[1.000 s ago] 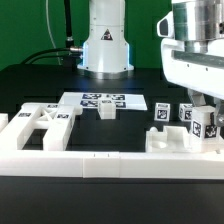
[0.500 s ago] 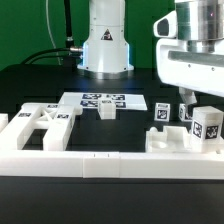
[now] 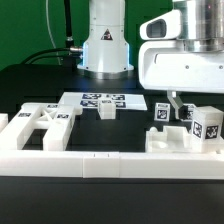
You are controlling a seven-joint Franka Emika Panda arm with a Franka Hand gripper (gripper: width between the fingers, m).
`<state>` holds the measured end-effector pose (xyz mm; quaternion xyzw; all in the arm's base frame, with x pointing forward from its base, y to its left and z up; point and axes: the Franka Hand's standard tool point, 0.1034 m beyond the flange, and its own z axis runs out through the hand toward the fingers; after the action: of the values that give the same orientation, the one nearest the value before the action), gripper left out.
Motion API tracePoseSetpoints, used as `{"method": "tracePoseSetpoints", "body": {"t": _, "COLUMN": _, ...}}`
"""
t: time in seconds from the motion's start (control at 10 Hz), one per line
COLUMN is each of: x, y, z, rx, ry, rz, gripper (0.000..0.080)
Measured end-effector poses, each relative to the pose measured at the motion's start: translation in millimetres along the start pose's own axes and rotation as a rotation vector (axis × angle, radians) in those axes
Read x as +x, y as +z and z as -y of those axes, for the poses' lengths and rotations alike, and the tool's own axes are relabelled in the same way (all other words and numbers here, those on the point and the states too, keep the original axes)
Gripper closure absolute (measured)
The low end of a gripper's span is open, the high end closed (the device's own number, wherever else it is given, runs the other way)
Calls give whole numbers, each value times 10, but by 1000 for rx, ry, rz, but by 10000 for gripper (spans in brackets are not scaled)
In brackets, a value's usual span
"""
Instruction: Assemble chair
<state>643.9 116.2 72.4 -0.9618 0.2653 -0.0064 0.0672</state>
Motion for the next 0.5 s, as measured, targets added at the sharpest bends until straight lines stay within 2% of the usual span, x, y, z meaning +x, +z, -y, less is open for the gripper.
{"method": "tracePoseSetpoints", "body": {"t": 0.5, "x": 16, "y": -69, "z": 82, "rx": -53, "ry": -481, "rz": -21, "gripper": 151}}
